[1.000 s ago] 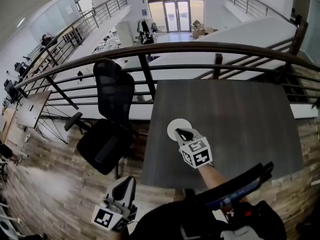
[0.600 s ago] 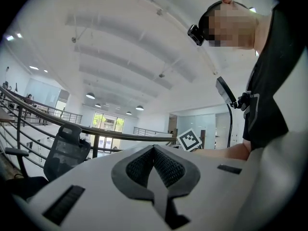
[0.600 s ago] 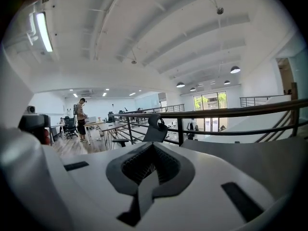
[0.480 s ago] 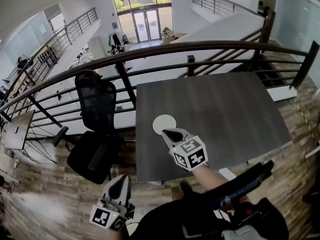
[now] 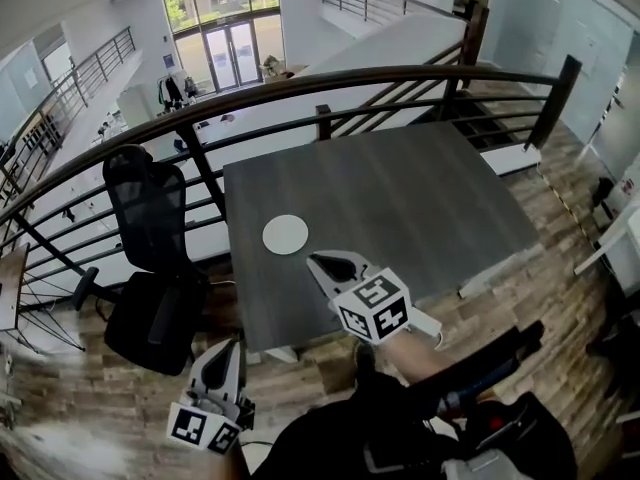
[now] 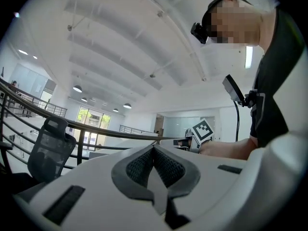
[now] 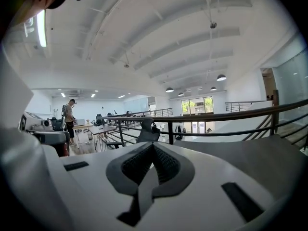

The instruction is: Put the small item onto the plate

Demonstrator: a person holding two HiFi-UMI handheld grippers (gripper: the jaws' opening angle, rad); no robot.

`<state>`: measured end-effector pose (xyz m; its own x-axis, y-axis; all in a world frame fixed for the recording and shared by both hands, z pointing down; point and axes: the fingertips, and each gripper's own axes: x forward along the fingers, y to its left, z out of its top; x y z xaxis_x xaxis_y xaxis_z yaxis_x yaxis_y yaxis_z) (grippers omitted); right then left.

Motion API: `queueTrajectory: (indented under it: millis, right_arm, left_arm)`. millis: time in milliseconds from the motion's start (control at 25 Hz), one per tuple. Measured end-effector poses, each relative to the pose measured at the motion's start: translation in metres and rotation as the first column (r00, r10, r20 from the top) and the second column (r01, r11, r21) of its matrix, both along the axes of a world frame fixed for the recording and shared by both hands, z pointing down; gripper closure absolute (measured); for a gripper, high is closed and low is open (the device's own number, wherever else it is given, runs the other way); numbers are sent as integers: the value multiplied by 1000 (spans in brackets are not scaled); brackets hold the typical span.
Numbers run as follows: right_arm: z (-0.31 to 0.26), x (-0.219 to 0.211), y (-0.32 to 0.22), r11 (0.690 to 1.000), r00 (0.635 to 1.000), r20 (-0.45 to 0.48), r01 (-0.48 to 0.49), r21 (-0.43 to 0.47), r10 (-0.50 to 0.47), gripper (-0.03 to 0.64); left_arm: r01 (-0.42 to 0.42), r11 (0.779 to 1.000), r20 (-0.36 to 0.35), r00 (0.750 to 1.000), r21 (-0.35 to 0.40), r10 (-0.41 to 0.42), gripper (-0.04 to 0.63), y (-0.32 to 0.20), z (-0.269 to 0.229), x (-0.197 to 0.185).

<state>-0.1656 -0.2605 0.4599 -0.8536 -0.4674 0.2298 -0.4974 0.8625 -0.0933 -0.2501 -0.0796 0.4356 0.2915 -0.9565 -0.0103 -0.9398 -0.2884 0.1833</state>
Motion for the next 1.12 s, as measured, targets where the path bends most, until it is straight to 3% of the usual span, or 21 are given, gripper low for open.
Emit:
queueTrajectory:
  millis: [280, 1120]
  right_arm:
    - [-15, 20, 1, 1000, 999, 31, -15, 17, 14, 615]
    - [-29, 85, -42, 1000, 996, 90, -11, 18, 10, 615]
  left_arm:
    - [-32, 999, 23, 999, -10, 32, 592, -11, -5, 18]
    - [40, 999, 32, 999, -5, -39, 592, -74, -17, 64]
